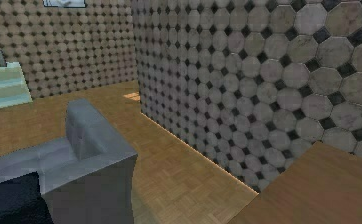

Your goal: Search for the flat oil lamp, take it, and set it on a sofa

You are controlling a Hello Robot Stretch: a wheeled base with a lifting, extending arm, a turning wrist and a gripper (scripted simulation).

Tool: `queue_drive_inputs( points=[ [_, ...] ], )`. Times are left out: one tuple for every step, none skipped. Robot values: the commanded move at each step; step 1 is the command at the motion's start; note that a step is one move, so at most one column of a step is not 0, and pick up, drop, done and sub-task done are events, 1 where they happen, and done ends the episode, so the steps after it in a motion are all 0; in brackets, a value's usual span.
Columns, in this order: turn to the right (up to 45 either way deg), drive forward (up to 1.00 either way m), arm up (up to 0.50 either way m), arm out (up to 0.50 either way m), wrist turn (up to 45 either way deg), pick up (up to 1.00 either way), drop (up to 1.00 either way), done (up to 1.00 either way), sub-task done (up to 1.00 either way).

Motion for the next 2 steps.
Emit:
queue_drive_inputs(
  points=[
    [0.0,0.00,0.36,0.00,0.0,0.00,0.00,0.00,0.00],
    [0.0,0.00,0.00,0.40,0.0,0.00,0.00,0.00,0.00]
  ],
)
